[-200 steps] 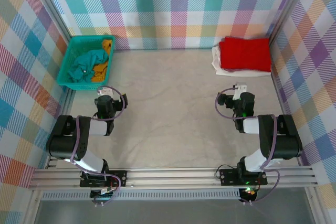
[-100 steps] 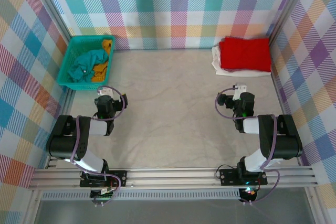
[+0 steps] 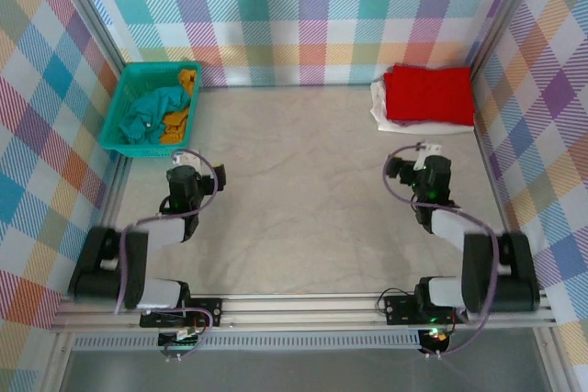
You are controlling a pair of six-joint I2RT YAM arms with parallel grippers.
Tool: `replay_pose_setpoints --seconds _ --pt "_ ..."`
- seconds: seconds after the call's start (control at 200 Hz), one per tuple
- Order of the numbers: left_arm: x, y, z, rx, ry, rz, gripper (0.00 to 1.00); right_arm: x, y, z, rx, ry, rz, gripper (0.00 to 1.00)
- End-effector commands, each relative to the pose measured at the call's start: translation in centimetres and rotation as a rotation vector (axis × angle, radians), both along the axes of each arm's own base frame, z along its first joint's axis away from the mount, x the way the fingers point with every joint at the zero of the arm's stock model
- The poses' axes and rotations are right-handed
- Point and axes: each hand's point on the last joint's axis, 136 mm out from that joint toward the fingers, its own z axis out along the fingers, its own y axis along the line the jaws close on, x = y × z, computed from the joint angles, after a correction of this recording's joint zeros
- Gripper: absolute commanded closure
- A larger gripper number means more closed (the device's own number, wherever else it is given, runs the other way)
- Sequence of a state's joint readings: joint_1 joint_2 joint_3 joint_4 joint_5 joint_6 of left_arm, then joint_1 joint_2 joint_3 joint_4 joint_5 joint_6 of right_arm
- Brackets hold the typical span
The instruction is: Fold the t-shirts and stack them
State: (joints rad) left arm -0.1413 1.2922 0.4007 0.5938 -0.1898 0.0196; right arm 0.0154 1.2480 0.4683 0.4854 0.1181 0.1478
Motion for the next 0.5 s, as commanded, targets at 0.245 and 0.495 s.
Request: replay_pose_setpoints --seconds 0.245,0.495 --pt "0.9 -8.9 19.5 -0.134 -0.154 -0.222 0.02 2.8 4.2 11.6 0.283 0.197 0.120 0.11" --pt "8.1 1.7 14.8 -0.207 0.138 0.178 0.02 4.8 11.8 14.3 0.188 0.145 0.345 0.08"
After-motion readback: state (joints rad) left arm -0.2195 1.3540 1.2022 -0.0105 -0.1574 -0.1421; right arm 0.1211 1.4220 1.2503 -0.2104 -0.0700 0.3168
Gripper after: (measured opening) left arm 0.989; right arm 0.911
